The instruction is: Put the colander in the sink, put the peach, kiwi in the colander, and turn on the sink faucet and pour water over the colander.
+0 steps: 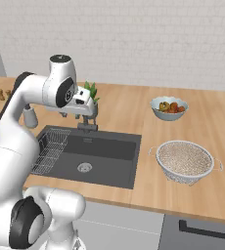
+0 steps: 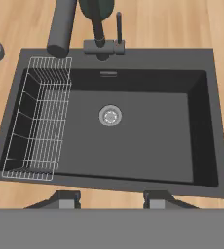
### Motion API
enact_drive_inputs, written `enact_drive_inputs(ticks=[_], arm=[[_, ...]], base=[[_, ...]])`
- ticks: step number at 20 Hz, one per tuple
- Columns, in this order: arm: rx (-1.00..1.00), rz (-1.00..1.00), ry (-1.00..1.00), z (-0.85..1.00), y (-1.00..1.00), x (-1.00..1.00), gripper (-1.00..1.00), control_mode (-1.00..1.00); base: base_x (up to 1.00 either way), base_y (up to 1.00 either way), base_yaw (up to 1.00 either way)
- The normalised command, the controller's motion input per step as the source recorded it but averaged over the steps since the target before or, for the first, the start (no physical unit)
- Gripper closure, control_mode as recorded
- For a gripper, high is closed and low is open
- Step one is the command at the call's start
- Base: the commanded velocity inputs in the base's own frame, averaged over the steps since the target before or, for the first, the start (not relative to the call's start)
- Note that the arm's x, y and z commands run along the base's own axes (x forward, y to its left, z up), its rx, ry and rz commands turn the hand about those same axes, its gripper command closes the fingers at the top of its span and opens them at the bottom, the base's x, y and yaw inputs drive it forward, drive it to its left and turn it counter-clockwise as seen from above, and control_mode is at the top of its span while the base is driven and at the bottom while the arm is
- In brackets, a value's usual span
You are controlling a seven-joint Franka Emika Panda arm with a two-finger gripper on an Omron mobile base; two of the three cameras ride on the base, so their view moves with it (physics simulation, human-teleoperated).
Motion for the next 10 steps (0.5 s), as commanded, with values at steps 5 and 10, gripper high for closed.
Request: enact_drive_inputs(ticks=[5, 10], arm=[[0.07, -0.06, 0.0, -0.01, -0.45, -0.05, -1.0, -1.0], [0.11, -0.18, 0.0, -0.23, -0.86, -0.18, -1.0, -1.0]], base=[[0.0, 0.0, 0.0], [0.0, 0.0, 0.0]])
